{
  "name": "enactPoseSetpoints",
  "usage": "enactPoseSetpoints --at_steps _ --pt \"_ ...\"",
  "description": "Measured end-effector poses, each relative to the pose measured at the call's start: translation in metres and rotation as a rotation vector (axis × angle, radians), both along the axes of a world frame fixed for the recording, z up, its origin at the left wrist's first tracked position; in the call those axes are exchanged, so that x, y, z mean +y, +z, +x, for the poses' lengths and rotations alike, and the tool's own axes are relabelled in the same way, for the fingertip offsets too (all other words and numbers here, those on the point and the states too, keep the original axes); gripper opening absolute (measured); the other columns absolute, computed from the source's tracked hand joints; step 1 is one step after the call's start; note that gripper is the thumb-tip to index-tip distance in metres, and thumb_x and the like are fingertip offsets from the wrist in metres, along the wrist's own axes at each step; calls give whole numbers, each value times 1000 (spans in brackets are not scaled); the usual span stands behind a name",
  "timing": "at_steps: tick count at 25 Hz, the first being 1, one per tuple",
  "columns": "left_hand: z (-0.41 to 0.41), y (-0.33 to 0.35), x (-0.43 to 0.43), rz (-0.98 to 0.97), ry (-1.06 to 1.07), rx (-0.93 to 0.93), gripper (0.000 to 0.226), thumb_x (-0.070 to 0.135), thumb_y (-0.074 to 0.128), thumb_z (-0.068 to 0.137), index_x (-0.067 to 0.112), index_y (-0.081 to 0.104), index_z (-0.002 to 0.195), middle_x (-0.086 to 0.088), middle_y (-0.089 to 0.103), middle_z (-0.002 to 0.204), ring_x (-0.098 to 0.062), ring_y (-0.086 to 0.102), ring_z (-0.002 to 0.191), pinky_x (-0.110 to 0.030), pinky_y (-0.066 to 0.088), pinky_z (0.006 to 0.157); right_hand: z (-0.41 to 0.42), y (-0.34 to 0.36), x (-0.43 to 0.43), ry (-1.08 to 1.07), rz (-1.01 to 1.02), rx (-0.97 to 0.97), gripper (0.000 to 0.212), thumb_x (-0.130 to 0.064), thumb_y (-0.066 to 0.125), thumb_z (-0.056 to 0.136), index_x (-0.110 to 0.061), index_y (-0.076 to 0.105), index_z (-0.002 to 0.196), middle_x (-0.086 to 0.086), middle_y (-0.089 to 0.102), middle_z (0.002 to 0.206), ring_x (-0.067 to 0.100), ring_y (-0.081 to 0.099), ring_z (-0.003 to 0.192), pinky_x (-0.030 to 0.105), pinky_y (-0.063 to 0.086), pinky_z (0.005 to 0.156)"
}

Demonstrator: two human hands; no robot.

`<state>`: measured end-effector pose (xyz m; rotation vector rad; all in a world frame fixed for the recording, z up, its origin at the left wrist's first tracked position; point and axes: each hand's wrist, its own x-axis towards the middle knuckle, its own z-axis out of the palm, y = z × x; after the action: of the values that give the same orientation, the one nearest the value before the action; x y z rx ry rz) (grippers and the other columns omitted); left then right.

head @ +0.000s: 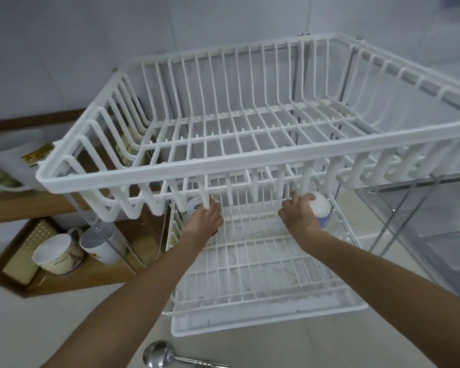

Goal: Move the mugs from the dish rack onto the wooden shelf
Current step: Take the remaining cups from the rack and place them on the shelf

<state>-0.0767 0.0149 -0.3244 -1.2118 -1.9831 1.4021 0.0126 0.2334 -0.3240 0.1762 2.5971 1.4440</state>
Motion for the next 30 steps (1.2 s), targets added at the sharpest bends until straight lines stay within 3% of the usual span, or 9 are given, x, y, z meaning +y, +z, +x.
enactPoseSetpoints --at_steps 4,7,9,11,13,15,21,25,30 --pt "43 25 1 506 -130 -169 38 12 83 55 28 70 87 -1 72 87 -24 68 76 -43 54 90 21 25 -6 -93 -306 192 64 -14 75 75 -10 38 128 12 48 125 38 51 108 47 50 80" --pt "82 28 -3 832 160 -485 58 22 72 75 25 47 127 -8 59 122 -33 58 104 -50 36 105 39 56 -10 -223 -729 301 80 -40 83 58 -17 41 121 3 50 117 35 54 102 38 51 72" --pt "110 28 -20 1129 175 -703 71 40 71 76 23 38 136 -5 52 132 -28 54 110 -41 42 99 59 77 -15 -311 -1406 392 48 -40 75 56 -10 54 87 9 54 82 35 58 68 31 51 56" --pt "141 35 -48 1457 186 -1017 75 53 71 70 35 34 133 10 54 127 -15 56 108 -37 51 88 86 79 -22 -307 -2076 588 46 -33 78 64 6 55 71 18 51 55 45 50 51 23 47 40" --pt "169 44 -82 1594 197 -1260 67 62 69 61 60 29 115 29 56 108 -3 59 95 -33 54 79 116 72 -37 -291 -2437 759 48 -34 84 60 -7 68 96 11 74 78 29 71 70 30 59 54" --pt "183 48 -117 1639 174 -1328 65 58 70 55 66 31 106 35 56 101 2 58 92 -32 55 78 136 63 -60 -159 -2726 646 59 -32 82 59 -15 66 113 11 74 104 26 71 91 36 60 67" --pt "167 50 -229 1918 -132 -1400 60 40 70 61 38 43 114 12 58 107 -1 60 96 -16 53 75 157 71 -170 198 -2826 470 65 -19 77 56 -32 58 116 -3 71 109 20 66 101 31 58 72" --pt "130 48 -284 2104 7 -1245 54 43 71 64 44 42 110 16 56 106 2 60 96 -17 55 72 144 88 -248 301 -2672 484 81 -32 86 47 -30 51 119 -7 68 110 20 63 105 31 57 78" --pt "79 37 -323 2039 231 -1088 59 47 78 65 41 40 110 18 60 101 0 61 90 -20 50 71 86 118 -335 298 -2504 783 74 -37 86 46 -36 48 110 -9 64 108 10 65 98 23 57 71"
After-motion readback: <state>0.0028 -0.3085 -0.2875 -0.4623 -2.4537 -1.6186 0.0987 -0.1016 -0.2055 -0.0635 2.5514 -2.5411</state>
